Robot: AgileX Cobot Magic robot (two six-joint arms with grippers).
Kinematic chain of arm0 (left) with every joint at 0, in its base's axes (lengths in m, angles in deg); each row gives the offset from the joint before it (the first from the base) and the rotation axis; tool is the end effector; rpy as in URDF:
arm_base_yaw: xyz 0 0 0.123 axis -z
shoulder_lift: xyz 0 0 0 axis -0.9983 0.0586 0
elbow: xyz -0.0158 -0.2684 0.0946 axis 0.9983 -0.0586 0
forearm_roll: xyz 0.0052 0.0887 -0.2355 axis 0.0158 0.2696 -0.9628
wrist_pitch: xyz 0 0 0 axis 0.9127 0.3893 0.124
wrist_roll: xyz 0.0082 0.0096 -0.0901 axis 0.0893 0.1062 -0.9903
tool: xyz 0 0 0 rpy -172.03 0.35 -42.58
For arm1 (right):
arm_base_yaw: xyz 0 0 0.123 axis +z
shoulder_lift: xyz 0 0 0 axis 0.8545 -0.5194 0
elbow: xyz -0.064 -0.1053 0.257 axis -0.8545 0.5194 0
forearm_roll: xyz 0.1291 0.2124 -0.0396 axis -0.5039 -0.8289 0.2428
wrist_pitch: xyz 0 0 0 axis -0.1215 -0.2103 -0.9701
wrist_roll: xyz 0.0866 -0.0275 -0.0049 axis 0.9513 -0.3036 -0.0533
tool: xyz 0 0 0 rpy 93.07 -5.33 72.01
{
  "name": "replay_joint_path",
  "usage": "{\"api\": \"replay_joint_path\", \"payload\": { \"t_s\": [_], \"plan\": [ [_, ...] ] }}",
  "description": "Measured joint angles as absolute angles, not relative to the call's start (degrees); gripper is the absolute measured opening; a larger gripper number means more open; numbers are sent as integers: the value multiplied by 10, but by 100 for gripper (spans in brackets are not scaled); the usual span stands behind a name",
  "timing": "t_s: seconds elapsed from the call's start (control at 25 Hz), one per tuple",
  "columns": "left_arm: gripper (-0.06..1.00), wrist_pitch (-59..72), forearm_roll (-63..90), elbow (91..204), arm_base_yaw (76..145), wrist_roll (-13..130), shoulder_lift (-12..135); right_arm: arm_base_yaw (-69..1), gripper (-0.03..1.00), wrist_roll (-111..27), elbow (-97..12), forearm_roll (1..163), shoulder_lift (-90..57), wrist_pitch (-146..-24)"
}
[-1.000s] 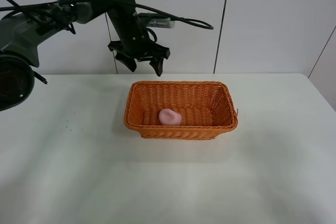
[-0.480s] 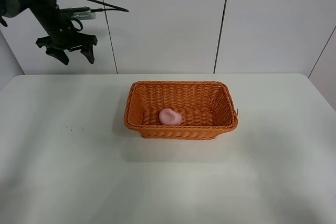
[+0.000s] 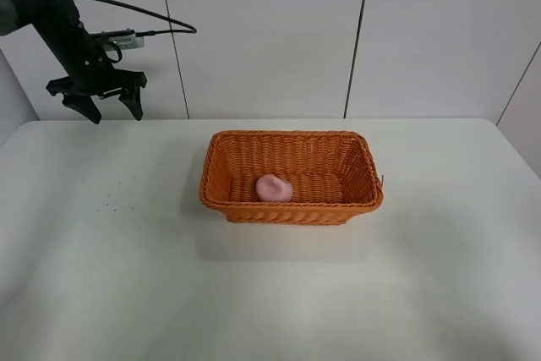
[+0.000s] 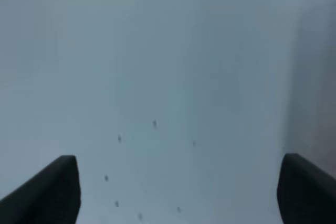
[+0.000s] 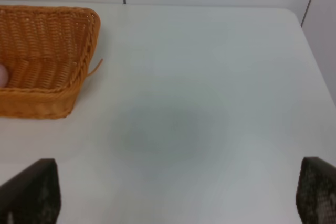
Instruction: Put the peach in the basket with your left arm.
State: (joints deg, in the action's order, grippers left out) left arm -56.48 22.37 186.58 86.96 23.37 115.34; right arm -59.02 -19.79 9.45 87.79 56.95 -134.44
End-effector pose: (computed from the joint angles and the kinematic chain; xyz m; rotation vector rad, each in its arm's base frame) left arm 0.4832 -0.0099 0.2487 -0.0372 2.7902 -0.1241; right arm -0.0030 0.0026 0.2779 -0.0078 2.0053 0.0279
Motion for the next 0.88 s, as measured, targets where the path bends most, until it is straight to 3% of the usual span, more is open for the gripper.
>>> {"api": "replay_joint_path", "payload": {
  "t_s": [0.36, 0.88],
  "plan": [
    [79, -565, 226, 1678, 870, 241, 950, -590, 69, -198, 95, 878, 570, -1344],
    [78, -566, 254, 1337, 870, 254, 539, -590, 69, -198, 95, 878, 570, -1344]
  ]
}}
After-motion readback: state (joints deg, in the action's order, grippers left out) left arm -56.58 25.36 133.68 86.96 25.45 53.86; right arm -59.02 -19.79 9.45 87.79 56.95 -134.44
